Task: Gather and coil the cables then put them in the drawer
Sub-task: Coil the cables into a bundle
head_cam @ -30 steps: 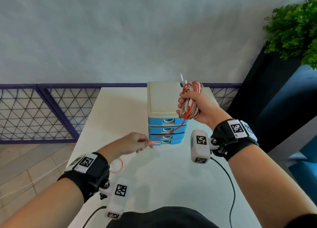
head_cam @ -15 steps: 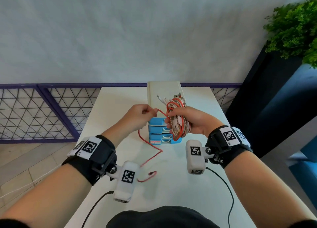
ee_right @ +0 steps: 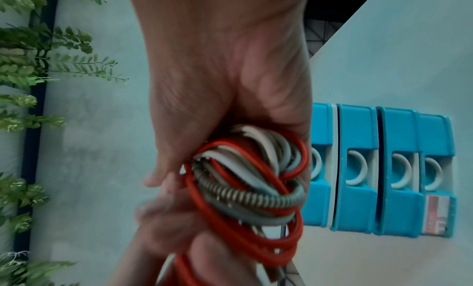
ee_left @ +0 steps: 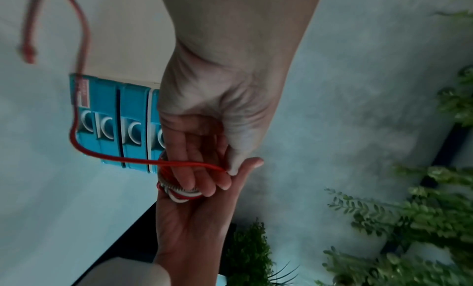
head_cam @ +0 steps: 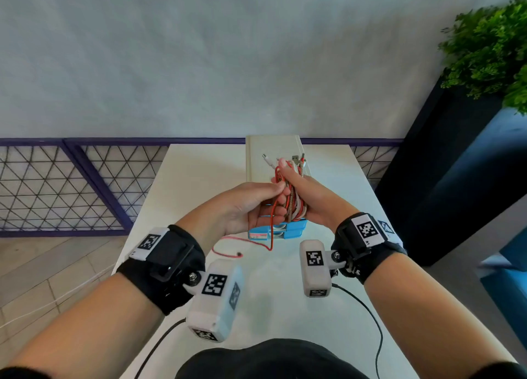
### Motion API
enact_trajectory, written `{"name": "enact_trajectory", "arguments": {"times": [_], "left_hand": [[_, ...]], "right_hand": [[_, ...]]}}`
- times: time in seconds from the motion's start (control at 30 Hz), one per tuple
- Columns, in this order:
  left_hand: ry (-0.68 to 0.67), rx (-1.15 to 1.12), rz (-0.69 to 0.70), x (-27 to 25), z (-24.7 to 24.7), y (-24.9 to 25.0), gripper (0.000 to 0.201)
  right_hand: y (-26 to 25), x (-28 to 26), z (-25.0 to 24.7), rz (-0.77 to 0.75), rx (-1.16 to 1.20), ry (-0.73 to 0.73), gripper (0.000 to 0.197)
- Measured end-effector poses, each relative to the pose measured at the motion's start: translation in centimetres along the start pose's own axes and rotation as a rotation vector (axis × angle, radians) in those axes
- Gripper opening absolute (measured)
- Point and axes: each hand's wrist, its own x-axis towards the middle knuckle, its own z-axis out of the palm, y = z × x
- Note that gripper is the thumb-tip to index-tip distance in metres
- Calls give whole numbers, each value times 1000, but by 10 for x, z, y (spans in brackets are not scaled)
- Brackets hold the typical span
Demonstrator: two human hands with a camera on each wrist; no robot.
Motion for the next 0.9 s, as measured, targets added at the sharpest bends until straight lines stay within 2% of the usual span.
{"name": "enact_trajectory", "arguments": {"times": [0.1, 0.27, 0.4, 0.47, 0.53, 0.6, 0.67, 0.73, 0.83, 0.9], "left_hand": [[25, 90, 23, 1, 5, 0, 19], [-5, 162, 12, -1, 8, -3, 19], [-202, -26, -98, -6, -1, -11, 30], [-301, -44, -144, -12, -10, -18, 31], [-394, 91, -207, -17, -21, -28, 32], [-444, 339, -268, -21, -31, -37, 34], [-378, 515, -314, -21, -38, -42, 34], [-189, 636, -272, -16, -41, -41, 29], [126, 956, -32, -5, -43, -29, 20], [260, 983, 116, -1, -41, -19, 19]], "right_hand": [[1, -1, 2, 39, -17, -46, 48], [4, -1, -2, 9, -62, 70, 23], [-1, 1, -6, -112, 34, 223, 15], [-6, 2, -12, -164, 140, 301, 14], [-14, 2, -20, -188, 249, 346, 17], [-22, -1, -29, -192, 334, 352, 17], [-30, -7, -34, -185, 347, 330, 15], [-34, -11, -35, -147, 294, 286, 16], [-35, -13, -33, -49, 228, 193, 16], [-33, -13, -28, 10, 181, 131, 14]]}}
